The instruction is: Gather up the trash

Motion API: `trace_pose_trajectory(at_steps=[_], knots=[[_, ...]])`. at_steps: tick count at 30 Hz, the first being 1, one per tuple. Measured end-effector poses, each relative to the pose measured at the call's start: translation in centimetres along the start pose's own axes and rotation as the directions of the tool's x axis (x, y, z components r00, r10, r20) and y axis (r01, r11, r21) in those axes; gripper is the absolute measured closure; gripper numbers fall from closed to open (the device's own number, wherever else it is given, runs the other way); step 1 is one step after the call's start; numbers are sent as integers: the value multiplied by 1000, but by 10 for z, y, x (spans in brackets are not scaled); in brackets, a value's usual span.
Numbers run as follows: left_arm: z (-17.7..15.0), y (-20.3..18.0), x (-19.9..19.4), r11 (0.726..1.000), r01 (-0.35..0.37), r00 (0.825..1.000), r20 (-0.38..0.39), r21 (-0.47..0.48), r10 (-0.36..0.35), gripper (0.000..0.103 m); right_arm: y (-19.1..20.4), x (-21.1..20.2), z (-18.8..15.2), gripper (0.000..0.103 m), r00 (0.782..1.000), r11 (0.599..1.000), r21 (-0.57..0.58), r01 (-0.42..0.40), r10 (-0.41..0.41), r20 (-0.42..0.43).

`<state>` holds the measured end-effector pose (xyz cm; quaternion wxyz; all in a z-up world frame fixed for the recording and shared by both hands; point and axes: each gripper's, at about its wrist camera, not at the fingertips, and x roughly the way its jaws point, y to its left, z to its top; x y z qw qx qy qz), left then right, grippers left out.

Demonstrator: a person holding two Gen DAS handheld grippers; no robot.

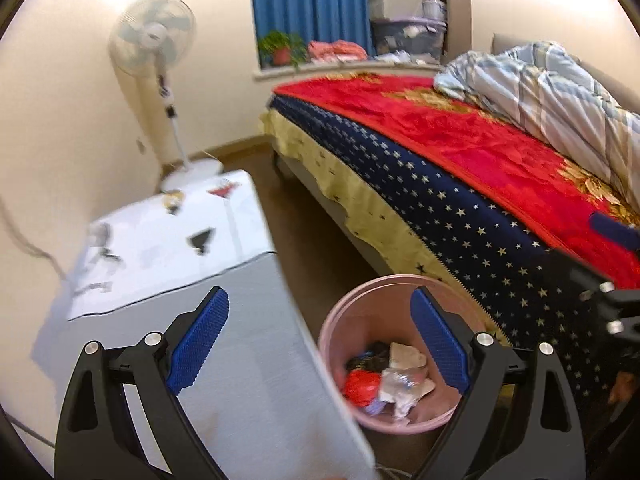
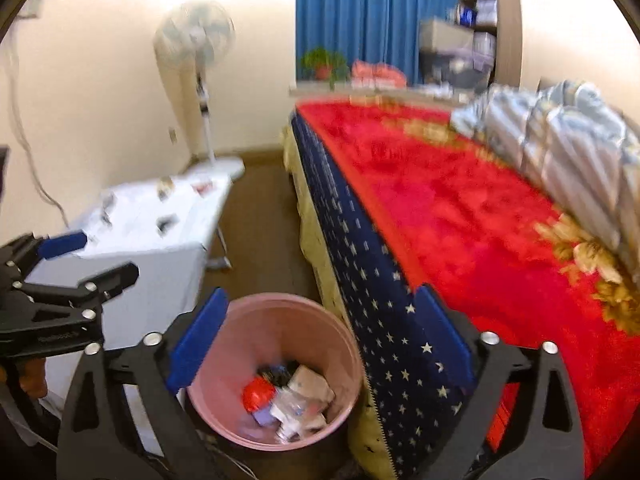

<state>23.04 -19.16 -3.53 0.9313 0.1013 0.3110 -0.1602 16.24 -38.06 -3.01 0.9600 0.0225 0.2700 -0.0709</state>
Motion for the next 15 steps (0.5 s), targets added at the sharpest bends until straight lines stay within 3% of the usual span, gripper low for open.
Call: trace_pose_trajectory(at_steps=[3,6,15], knots=[[-19,14,-52,998,-64,997,45,-2,64,14,22,-54,-9,5,994,999,9,-37,36,99],[-42,29,-94,993,-111,993,34,-41,113,14,43,-94,-26,5,991,997,15,-72,70,118],[-126,59,-180,971,-182,983,-34,-153,179,14,107,-176,-89,5,992,991,-51,-128,129,17]])
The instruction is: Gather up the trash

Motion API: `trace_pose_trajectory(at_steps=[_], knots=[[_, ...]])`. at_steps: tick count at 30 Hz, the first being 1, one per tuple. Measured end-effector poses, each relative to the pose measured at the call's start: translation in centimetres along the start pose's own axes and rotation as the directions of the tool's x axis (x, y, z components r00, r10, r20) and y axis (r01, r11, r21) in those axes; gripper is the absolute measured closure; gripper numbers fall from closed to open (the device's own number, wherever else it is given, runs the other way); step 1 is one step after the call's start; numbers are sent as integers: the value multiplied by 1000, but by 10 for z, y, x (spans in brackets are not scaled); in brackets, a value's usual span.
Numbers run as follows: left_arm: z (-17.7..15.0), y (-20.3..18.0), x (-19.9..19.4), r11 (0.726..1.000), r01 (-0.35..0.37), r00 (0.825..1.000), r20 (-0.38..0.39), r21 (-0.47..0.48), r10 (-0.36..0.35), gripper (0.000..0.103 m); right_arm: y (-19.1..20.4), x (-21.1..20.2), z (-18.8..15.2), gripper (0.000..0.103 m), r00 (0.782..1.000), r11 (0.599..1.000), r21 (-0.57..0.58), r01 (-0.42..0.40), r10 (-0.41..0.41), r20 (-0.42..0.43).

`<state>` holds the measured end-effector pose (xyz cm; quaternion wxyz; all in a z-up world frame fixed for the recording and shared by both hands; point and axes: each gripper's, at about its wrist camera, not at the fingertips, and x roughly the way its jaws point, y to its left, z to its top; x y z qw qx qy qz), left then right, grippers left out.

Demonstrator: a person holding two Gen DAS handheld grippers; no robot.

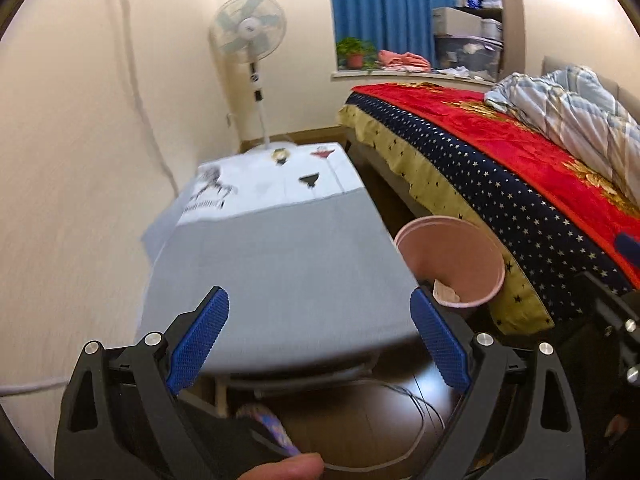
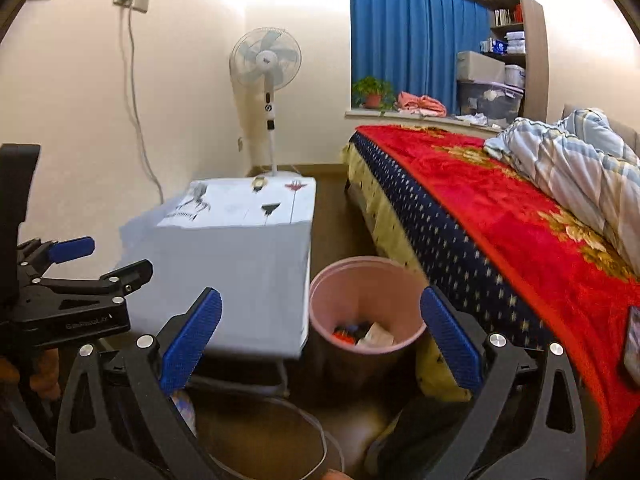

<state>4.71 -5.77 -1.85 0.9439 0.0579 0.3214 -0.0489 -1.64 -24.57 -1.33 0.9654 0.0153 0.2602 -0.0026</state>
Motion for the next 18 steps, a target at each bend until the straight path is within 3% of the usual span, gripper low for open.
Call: trace_pose_trajectory(at_steps=[6,18], knots=[[-29,11,-25,999,-3,1000,-4,-45,3,14,15,-18,-21,5,999,1000,20,-22,23,-44],[-34,8,-38,999,-1,1000,24,-44,2,14,18,-29,-23,5,999,1000,-3,-19,19,-30]])
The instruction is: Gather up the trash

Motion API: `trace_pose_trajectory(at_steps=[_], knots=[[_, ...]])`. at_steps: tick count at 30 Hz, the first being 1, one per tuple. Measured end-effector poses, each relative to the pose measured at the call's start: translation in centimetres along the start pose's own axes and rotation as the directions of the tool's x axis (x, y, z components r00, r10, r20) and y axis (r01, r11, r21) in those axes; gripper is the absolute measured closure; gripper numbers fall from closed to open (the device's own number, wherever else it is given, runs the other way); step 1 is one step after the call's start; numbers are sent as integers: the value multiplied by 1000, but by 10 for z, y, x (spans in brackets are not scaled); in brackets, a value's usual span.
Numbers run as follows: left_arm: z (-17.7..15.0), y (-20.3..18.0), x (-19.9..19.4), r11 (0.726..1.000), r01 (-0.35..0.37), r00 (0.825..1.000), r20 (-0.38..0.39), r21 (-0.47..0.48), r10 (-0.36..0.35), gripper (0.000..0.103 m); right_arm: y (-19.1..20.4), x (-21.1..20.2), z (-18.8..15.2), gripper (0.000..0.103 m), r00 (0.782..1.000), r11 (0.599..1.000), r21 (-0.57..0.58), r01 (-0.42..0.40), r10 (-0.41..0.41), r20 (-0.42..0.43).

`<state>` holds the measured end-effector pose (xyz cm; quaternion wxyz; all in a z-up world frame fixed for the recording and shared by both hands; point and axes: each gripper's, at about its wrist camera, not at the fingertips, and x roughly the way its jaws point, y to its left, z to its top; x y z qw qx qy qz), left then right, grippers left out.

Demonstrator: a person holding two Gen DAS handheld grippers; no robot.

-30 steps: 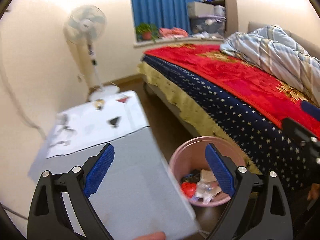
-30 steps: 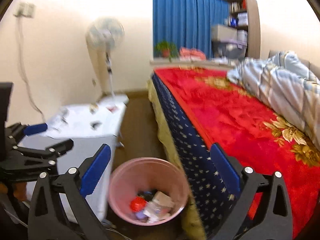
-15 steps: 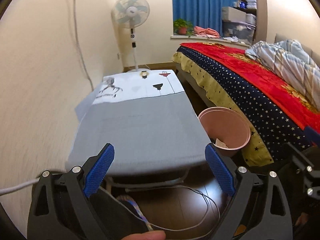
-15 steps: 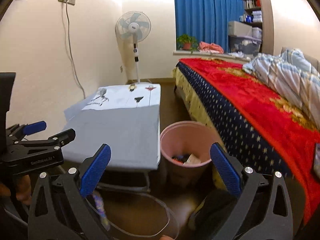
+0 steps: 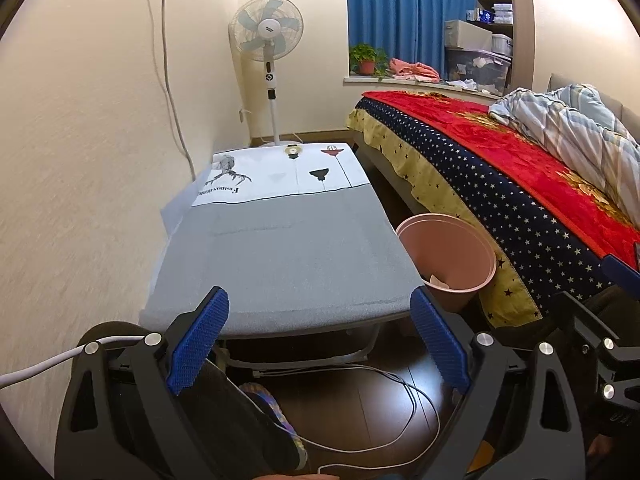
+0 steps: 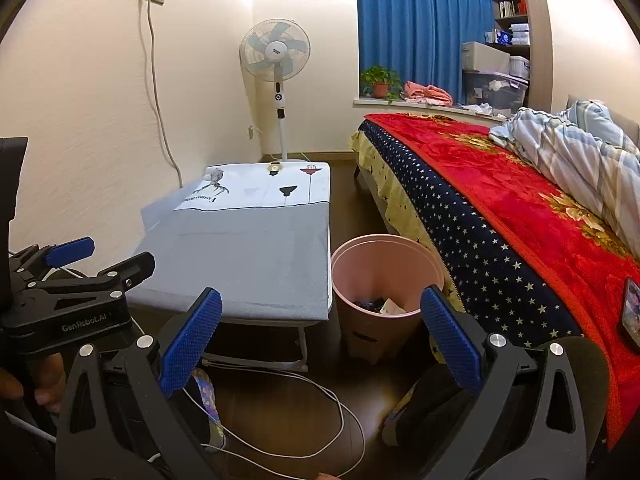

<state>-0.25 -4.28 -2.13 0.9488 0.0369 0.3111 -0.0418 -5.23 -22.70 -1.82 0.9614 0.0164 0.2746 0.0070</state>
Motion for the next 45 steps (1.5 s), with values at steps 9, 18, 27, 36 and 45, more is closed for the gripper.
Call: trace_pose_trajectory(at_steps=[9,18,27,36,45], knots=[[-1,0,1,1000,-2,1000,1,-2,2,14,2,-3,0,5,1000,1000,-8,1,-1,-2],[-2,4,1,1000,-7,1000,3,-8,7,14,4,-5,-1,5,1000,1000,-14,9,-9,3],[-1,4,2,1000,-7,1000,4,-7,7,14,3,-6,-1,5,1000,1000,-11,11,-11,4],[-1,5,1,1000,-7,1000,5,-6,7,14,2,-7,-2,5,1000,1000,-9,14,-14,3],[0,5,2,1000,-7,1000,8,-5,7,14,1,-7,-2,5,1000,1000,-11,14,-14,1]])
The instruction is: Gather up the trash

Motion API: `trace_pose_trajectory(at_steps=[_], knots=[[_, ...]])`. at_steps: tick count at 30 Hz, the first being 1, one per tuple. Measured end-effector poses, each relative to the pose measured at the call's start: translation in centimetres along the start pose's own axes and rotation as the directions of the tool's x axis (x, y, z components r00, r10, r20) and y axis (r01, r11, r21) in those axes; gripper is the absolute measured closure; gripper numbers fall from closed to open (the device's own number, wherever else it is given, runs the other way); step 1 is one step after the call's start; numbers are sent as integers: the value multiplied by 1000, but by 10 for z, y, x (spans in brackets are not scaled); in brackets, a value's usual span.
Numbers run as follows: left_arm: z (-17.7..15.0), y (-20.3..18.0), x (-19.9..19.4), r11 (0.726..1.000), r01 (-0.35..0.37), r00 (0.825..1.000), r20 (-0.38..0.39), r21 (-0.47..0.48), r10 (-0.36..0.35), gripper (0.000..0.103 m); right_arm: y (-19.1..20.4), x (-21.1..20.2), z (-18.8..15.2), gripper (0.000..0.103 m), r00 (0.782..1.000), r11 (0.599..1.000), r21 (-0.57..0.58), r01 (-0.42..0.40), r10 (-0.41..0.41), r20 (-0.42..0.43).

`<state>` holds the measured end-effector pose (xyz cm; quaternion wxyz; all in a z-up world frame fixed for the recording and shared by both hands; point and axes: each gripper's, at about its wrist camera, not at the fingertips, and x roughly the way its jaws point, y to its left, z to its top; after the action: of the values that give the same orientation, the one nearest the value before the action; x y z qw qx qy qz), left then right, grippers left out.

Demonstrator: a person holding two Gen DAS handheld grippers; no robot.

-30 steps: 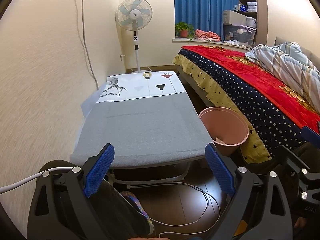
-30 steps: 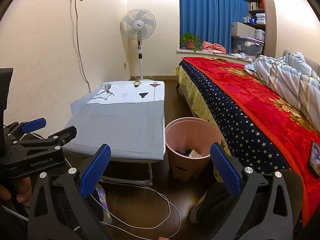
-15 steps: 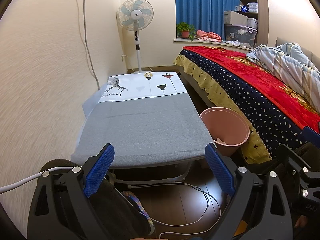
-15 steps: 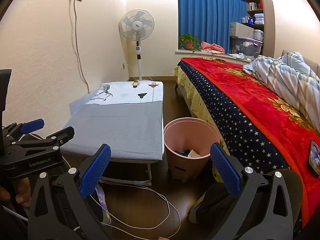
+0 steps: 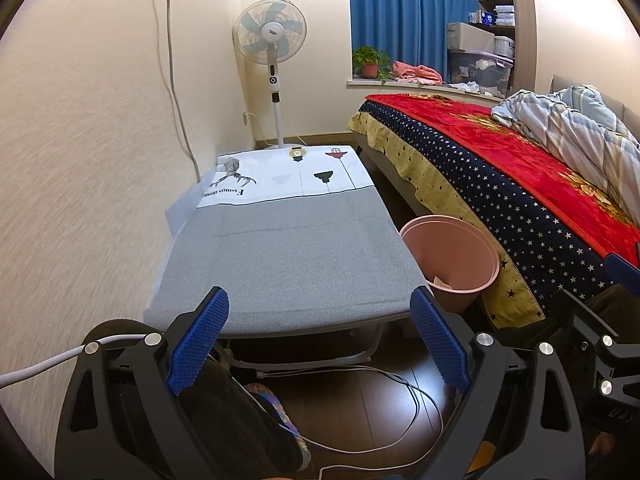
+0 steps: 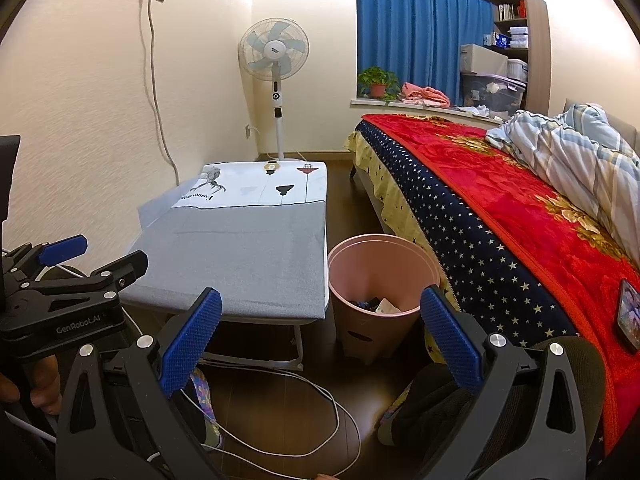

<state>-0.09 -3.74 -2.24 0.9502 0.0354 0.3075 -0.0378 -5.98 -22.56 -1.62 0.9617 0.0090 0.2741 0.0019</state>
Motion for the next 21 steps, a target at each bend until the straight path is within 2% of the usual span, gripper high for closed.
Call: trace_pose_trajectory(at_steps=[21], knots=[[0,3,1,1000,-11,1000,-7,3,11,14,0,6,-2,5,1000,1000,2,-8,8,-14]])
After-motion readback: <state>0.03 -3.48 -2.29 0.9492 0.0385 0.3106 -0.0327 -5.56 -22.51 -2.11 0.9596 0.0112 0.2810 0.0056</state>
